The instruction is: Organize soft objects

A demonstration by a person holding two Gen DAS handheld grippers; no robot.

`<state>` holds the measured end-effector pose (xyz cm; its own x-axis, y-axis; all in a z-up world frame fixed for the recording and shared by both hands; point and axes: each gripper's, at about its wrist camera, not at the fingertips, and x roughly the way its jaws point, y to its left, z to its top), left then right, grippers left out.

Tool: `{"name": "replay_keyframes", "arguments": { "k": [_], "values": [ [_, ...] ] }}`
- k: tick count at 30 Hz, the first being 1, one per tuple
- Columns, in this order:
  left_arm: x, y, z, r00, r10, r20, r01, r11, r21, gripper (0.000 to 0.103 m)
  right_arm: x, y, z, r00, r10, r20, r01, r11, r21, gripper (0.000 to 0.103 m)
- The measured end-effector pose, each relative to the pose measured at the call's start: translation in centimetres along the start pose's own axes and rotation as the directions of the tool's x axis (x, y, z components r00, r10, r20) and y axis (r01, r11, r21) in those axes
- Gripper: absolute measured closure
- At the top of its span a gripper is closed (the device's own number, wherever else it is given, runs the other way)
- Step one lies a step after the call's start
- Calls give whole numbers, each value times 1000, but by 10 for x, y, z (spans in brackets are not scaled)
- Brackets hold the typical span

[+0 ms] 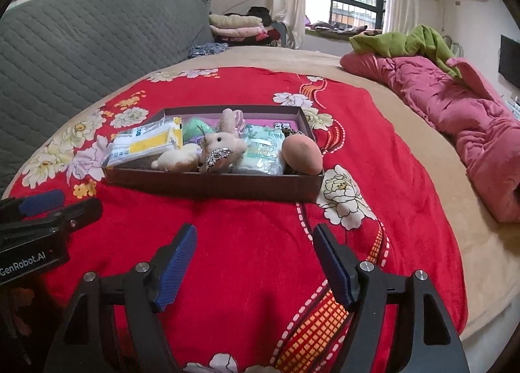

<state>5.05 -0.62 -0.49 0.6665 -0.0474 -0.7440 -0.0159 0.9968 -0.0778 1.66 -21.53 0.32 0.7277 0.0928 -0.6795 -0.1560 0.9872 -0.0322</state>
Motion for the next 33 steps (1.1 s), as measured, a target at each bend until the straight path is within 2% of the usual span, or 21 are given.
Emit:
{"name": "replay_keyframes", "arguments": {
  "k": [20,33],
  "values": [
    [-6,-9,-20,999,10,-46,-10,1000,-13,35,-23,4,-13,1000,11,-2,-11,1000,23,27],
    [-6,-7,-22,998,4,-59,-6,1000,-24,35,-29,6,-15,1000,15,7,-15,1000,9,27]
  ]
}}
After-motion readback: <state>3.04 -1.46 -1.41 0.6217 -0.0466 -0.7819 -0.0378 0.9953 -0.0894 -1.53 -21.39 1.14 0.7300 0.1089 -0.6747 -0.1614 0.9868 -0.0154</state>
